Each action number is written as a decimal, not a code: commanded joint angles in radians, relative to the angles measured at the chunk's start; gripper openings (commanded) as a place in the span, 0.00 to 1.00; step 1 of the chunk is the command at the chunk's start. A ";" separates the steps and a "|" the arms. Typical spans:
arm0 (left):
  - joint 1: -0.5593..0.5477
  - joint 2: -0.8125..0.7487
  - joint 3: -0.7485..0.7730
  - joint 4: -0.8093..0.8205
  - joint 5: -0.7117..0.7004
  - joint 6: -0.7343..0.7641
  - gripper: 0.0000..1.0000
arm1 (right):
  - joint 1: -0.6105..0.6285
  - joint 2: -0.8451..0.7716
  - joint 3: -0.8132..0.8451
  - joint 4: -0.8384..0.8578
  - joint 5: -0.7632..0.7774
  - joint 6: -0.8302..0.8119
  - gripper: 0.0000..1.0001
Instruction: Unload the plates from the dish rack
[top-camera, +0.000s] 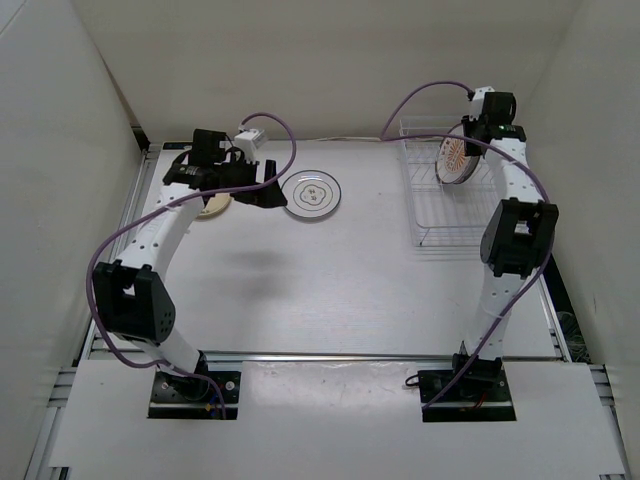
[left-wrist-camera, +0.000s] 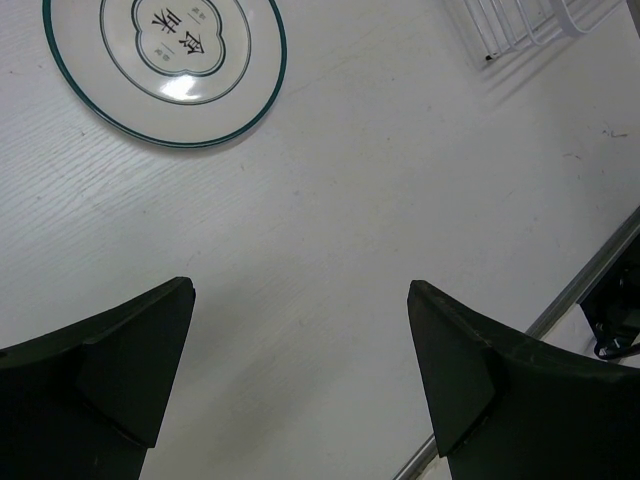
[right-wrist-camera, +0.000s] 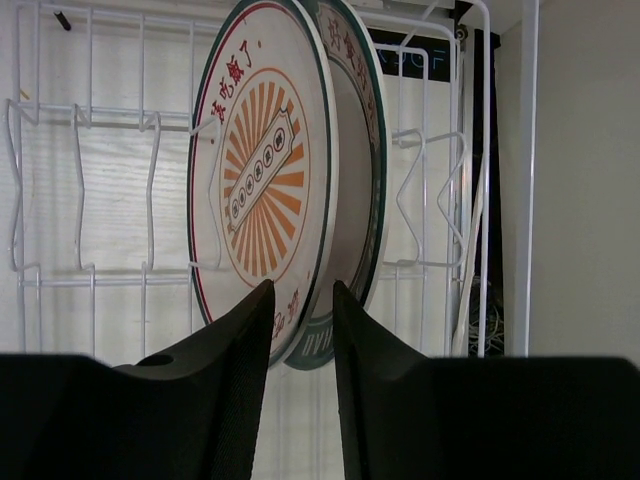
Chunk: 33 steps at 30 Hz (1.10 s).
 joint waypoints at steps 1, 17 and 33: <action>-0.002 0.007 0.005 -0.003 0.016 0.008 0.99 | -0.001 0.022 0.054 0.047 0.013 -0.007 0.34; -0.002 0.007 0.015 -0.003 0.006 0.008 0.99 | 0.043 -0.112 0.050 0.004 -0.096 0.074 0.00; -0.002 -0.078 -0.028 -0.003 0.074 -0.002 1.00 | 0.074 -0.577 -0.181 -0.042 -0.093 0.160 0.00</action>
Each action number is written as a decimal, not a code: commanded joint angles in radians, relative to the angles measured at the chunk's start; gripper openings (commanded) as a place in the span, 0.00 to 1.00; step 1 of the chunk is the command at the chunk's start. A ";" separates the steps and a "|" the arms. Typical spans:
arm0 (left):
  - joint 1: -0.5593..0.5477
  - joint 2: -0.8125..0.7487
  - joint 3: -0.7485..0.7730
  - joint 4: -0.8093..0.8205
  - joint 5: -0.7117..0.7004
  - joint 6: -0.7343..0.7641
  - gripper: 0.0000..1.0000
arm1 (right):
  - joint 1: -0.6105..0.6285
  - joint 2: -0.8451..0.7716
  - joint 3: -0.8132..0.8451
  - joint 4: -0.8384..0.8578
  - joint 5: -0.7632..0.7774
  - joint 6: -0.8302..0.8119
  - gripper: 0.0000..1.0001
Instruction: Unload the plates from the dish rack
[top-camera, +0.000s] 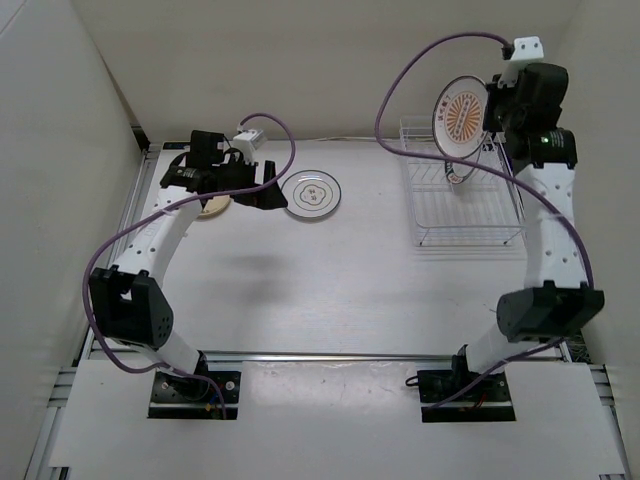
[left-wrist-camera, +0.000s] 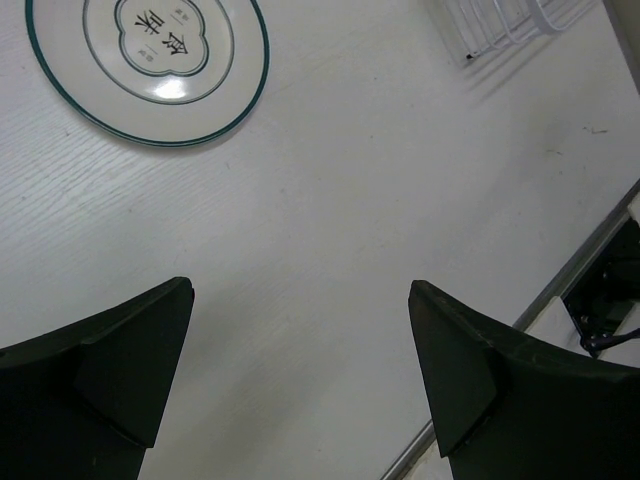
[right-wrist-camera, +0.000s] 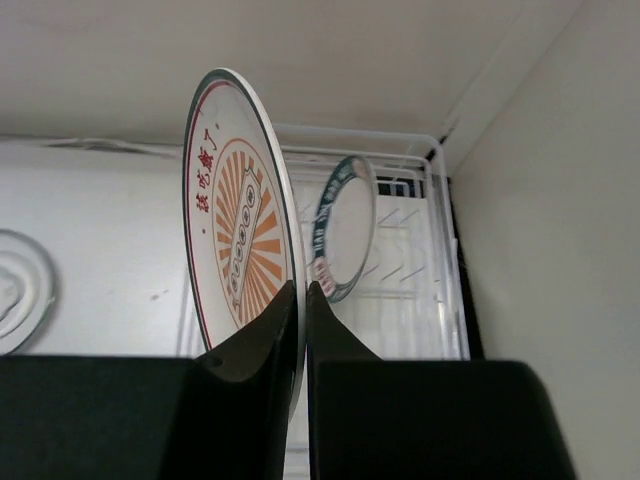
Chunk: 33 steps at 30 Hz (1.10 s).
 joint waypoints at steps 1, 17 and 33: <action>-0.002 -0.041 -0.011 -0.001 0.078 -0.029 1.00 | -0.003 -0.103 -0.115 -0.021 -0.191 0.064 0.00; -0.002 0.087 -0.032 0.039 0.483 -0.186 1.00 | 0.148 -0.071 -0.620 -0.116 -1.191 0.167 0.00; -0.002 0.180 -0.032 0.057 0.529 -0.215 0.65 | 0.216 0.213 -0.428 0.029 -1.244 0.296 0.00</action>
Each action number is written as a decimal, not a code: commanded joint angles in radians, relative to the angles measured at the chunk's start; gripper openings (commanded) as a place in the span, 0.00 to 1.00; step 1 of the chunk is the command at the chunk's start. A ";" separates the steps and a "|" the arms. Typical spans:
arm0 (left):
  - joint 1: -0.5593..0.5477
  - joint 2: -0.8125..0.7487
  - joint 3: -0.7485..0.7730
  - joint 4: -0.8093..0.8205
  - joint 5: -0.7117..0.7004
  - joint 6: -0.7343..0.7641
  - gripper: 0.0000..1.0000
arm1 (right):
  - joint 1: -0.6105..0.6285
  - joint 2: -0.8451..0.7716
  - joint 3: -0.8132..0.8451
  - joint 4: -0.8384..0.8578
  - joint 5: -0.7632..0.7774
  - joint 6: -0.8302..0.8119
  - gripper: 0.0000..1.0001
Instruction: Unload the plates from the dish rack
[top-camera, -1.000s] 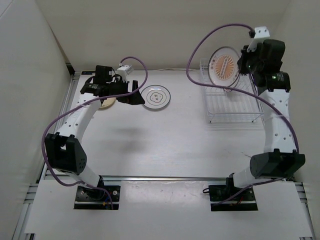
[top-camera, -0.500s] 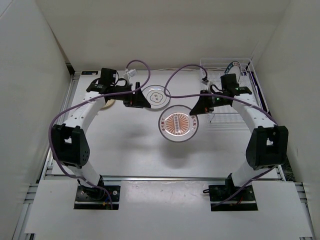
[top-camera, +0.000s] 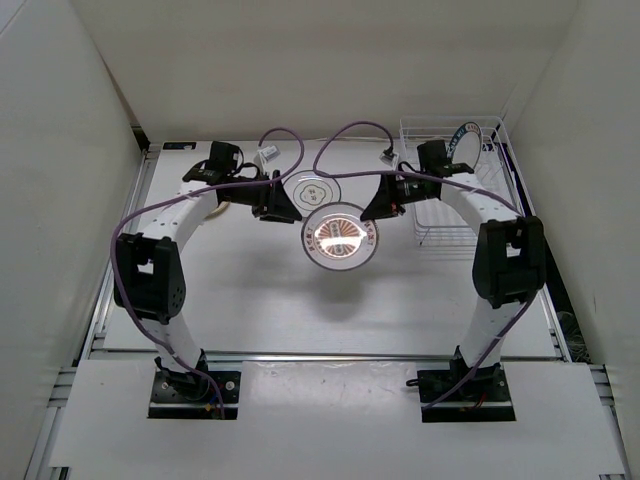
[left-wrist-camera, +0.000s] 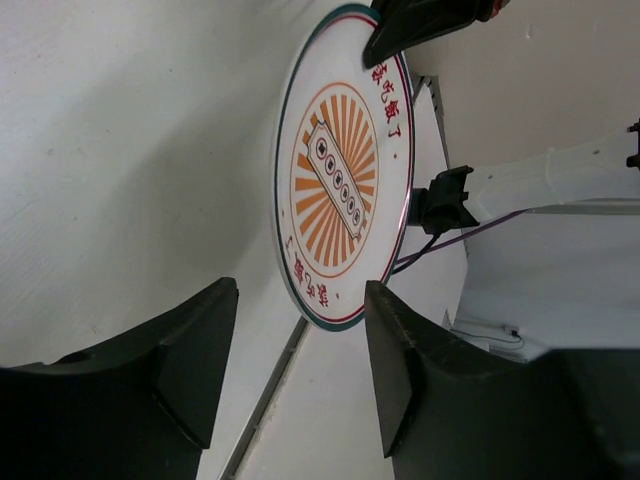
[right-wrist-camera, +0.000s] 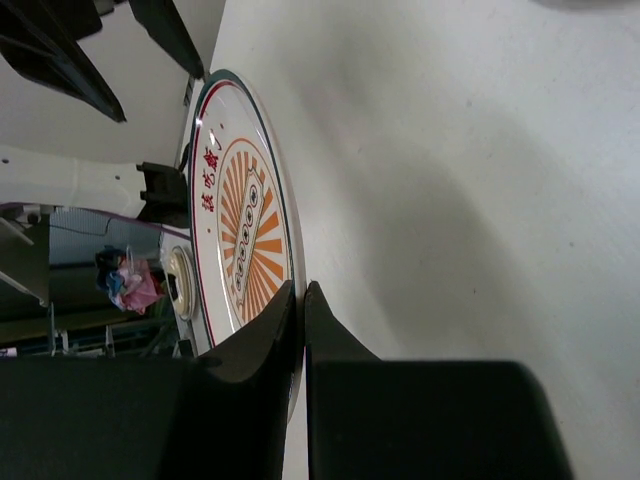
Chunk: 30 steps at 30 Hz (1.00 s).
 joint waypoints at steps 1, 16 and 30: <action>-0.002 -0.009 0.000 0.024 0.054 0.003 0.63 | 0.004 0.001 0.082 0.087 -0.083 0.077 0.00; -0.042 0.043 0.009 0.024 0.063 -0.006 0.32 | 0.063 0.089 0.170 0.181 -0.103 0.194 0.00; -0.042 0.035 0.049 0.096 -0.274 -0.153 0.10 | 0.044 -0.069 0.104 0.014 0.253 0.107 0.73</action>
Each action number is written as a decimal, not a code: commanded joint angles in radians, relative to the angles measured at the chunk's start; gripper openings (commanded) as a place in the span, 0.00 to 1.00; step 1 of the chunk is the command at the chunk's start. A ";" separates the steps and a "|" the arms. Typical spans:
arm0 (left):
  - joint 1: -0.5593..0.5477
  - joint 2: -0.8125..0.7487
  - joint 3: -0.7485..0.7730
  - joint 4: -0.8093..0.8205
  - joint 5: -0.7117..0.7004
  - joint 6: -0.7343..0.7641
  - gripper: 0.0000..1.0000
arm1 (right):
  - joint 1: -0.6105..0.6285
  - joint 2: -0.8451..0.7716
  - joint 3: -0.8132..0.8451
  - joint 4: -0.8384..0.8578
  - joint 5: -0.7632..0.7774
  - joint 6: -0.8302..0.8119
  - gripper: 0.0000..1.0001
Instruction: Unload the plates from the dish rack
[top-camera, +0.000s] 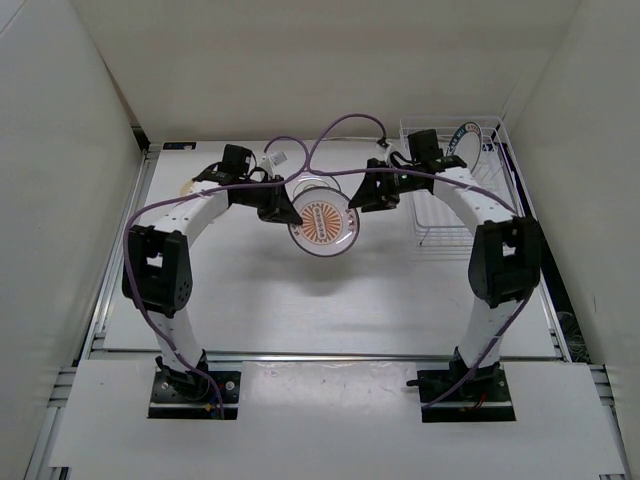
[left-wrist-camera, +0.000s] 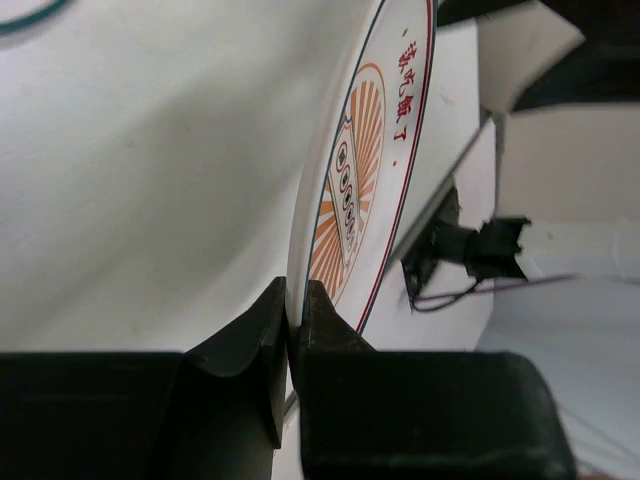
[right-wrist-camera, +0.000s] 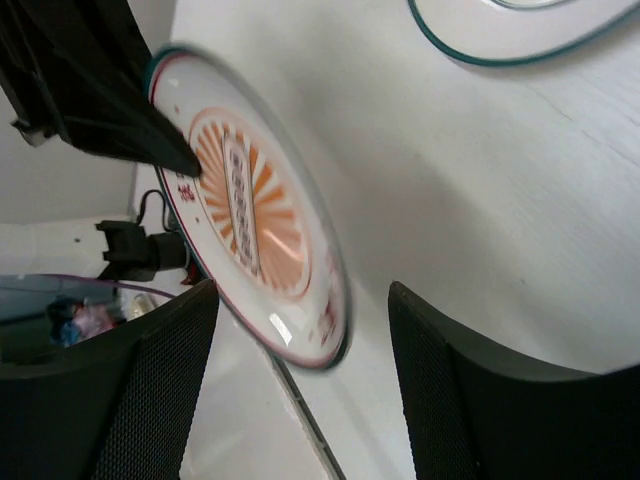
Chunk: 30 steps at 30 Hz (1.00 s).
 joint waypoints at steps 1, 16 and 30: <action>0.000 -0.015 0.058 0.063 -0.133 -0.113 0.10 | -0.030 -0.147 -0.050 -0.049 0.074 -0.039 0.73; 0.063 0.304 0.376 0.180 -0.045 -0.424 0.10 | -0.070 -0.592 -0.343 -0.309 0.074 -0.253 0.73; 0.149 0.553 0.548 0.234 0.007 -0.424 0.10 | -0.314 -0.545 -0.295 -0.500 0.017 -0.419 0.67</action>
